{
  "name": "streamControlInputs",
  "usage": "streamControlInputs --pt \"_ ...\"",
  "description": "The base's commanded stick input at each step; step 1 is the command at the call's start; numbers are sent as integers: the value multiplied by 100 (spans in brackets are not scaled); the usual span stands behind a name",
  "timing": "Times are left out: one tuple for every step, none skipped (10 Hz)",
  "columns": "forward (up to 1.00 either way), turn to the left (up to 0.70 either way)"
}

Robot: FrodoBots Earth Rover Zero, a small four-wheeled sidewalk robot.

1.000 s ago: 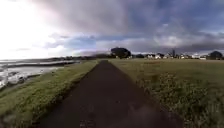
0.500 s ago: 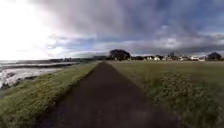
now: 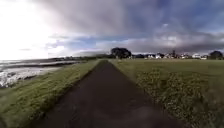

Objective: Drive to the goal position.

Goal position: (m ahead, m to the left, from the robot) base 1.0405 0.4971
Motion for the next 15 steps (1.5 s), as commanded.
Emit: streamControlInputs --pt "70 0" --pt "70 0" --pt "70 0" --pt "70 0" --pt "70 0" --pt "70 0" --pt "70 0" --pt "70 0" --pt "70 0" --pt "70 0" --pt "59 0" --pt "41 0" --pt "23 0" --pt "4 0" --pt "0 0"
